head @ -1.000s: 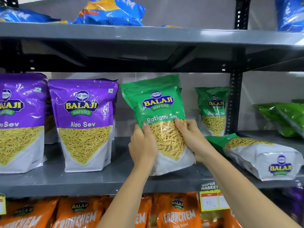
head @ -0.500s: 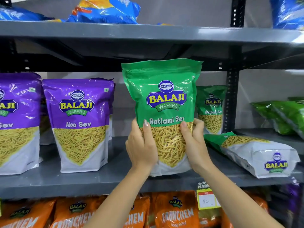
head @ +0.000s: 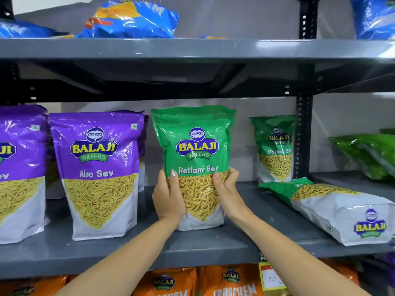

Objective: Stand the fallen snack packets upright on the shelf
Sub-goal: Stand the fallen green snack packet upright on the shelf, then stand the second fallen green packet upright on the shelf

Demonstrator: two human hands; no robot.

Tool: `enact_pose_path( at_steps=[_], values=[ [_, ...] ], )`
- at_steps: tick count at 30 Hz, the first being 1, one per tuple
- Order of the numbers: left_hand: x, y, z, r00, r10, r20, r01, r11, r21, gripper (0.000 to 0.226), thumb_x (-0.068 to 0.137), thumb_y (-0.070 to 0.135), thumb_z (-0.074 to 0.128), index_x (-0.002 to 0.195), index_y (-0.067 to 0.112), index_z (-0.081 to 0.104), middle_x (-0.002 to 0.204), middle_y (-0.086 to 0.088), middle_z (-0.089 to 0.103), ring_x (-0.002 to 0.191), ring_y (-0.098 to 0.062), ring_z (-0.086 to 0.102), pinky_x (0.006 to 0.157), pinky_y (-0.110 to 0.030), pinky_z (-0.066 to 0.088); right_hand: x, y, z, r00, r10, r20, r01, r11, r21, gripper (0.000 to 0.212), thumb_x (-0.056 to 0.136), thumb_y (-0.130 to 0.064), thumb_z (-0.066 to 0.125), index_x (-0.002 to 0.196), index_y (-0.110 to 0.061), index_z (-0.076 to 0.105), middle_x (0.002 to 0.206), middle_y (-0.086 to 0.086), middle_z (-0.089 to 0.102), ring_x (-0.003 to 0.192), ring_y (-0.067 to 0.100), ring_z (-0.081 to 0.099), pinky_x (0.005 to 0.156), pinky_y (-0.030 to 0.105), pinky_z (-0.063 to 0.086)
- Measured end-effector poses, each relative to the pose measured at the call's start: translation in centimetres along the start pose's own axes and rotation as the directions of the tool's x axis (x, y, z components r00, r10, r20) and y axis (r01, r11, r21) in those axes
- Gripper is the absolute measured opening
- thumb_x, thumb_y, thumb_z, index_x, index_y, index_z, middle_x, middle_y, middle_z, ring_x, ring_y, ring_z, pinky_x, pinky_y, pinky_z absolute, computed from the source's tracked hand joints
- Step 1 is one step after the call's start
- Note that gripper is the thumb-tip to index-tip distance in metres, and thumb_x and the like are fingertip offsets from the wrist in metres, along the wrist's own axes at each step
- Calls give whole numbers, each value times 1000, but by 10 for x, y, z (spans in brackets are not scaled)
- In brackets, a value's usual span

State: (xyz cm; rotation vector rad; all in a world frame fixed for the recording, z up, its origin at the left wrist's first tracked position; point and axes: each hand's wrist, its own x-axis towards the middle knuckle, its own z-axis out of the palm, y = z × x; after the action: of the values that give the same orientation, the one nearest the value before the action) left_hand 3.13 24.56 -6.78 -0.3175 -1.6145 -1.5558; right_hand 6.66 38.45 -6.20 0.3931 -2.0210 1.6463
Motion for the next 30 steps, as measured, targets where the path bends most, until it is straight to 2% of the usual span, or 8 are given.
enact_pose_path(
  at_steps=[6,10,13,16,20,24,27,30],
  values=[
    [-1,-8,1,1000,6,2,-6,998,-62,46,85,55,31,95,17,55,80,16,62,75,-8,58,70,-31,40,-2,8,-1,1000,-4,16,3,1000,28,20,102,-36,36,112,-27,20,126,-3,44,120,8,50,94,22,43],
    [-5,1,2,999,-28,20,28,1000,-4,50,90,46,33,125,15,51,90,25,59,87,-18,58,75,-30,38,-4,5,-2,999,-32,7,32,999,-11,30,99,-39,42,114,-23,21,122,-8,46,120,9,50,104,37,46],
    [-2,5,-1,998,-55,-9,55,997,47,59,89,44,34,140,15,39,118,7,60,107,-20,55,88,-35,40,-12,-2,-4,1000,-22,-9,22,1000,15,62,88,-61,50,130,-34,13,131,-12,44,131,11,45,114,46,38],
    [-9,15,-6,947,211,-243,-205,978,47,56,93,33,37,136,-2,41,138,-20,49,129,-35,45,109,-53,33,-26,-17,-22,998,-56,10,56,997,-55,86,85,-64,53,148,-38,1,146,-15,25,138,4,27,119,37,26],
    [-91,62,30,915,396,-80,-401,915,-47,49,94,25,35,137,2,39,121,-13,57,118,-23,51,104,-38,37,-30,-55,-85,978,-206,-38,167,876,-451,31,90,-24,62,120,-15,64,108,0,66,98,15,62,95,37,50],
    [-141,106,100,938,17,345,-22,1000,10,67,89,43,43,149,35,15,81,6,69,74,-19,67,76,-42,54,-13,-75,-166,981,-152,-124,12,680,-733,24,84,-18,52,89,-18,75,98,7,76,93,31,68,81,36,54],
    [-139,112,147,777,-381,501,158,889,431,82,79,66,30,151,31,12,102,-1,73,87,-31,71,80,-48,56,6,-57,-234,977,21,-214,-189,555,-810,21,87,-15,50,81,-8,69,94,18,68,92,38,64,75,34,49],
    [-136,116,177,571,-622,536,332,772,542,82,78,77,20,127,16,47,113,-14,70,95,-34,70,90,-46,55,15,-27,-281,935,179,-307,-355,519,-777,24,90,-9,46,66,-7,50,72,14,52,80,31,54,65,28,40]
  ],
)
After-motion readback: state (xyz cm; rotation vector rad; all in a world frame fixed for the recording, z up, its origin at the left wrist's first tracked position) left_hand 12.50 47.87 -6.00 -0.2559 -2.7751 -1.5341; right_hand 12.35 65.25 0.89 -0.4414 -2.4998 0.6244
